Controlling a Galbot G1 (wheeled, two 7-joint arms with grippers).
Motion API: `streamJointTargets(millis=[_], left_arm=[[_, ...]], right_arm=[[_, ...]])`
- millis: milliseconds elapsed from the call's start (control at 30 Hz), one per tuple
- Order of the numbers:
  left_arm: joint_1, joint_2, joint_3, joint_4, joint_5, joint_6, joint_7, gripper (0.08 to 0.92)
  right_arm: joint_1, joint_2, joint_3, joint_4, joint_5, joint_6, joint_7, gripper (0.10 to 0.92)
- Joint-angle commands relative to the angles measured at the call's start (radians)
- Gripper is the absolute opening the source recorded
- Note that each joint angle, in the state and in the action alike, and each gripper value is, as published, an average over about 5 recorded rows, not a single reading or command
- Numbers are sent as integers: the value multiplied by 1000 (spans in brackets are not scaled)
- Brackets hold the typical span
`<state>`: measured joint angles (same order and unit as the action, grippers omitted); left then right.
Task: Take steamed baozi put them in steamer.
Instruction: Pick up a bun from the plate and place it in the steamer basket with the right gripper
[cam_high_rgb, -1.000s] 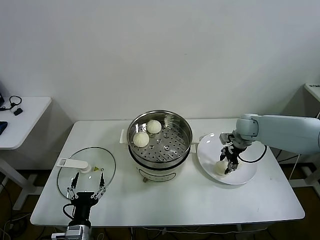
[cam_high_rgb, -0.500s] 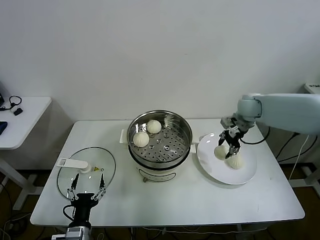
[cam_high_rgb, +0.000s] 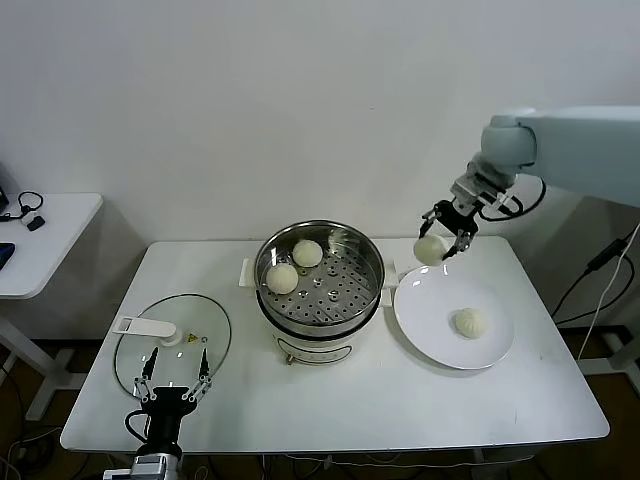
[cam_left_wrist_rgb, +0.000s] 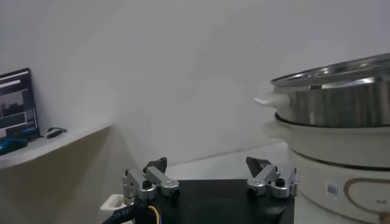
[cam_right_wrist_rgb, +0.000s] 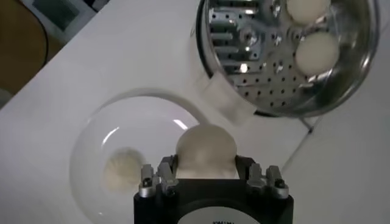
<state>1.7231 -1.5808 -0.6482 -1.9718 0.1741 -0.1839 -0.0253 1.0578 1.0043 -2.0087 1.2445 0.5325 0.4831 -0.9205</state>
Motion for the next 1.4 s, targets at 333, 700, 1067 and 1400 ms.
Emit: streamJointTargets(millis=[333,700,1067,1400], left_arm=[[9,-8,3,-12,0,3,-2,823],[4,-9,1,-12,-4,-3,-6,823],[1,-11,-2,-14,-10,-1,-6,823],[0,-12,-5,-13,-10,-6,-6,823]], right_arm=[[8,307,85,9,-98,381,81,643],[-159,433,122,-105,-102,376,79,661],[-255,472,152,-170,-130,359,78,662],[-273,465,147,-171,-125,343,66,663]])
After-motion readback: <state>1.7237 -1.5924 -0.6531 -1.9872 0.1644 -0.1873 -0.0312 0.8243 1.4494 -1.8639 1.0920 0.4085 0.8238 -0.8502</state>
